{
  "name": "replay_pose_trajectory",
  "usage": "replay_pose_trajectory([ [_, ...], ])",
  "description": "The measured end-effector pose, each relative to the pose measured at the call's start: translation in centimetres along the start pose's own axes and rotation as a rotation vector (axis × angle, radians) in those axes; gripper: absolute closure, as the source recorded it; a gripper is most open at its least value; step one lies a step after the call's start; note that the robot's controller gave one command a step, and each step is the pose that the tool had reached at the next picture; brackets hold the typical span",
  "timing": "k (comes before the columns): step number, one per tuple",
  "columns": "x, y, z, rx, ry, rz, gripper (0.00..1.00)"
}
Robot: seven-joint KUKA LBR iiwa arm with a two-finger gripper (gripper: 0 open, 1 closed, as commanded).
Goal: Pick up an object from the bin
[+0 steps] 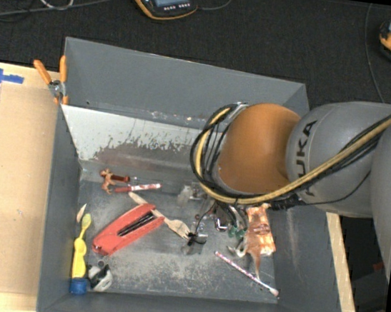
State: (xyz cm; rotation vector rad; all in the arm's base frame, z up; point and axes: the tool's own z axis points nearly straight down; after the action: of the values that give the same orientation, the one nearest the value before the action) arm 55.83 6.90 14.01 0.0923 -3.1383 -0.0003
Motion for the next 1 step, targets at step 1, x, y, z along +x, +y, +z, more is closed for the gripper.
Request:
replay_pose_trajectory([
  [1, -5.28, 1.20, 2.50, 0.002, -0.003, -0.139, 0.00],
])
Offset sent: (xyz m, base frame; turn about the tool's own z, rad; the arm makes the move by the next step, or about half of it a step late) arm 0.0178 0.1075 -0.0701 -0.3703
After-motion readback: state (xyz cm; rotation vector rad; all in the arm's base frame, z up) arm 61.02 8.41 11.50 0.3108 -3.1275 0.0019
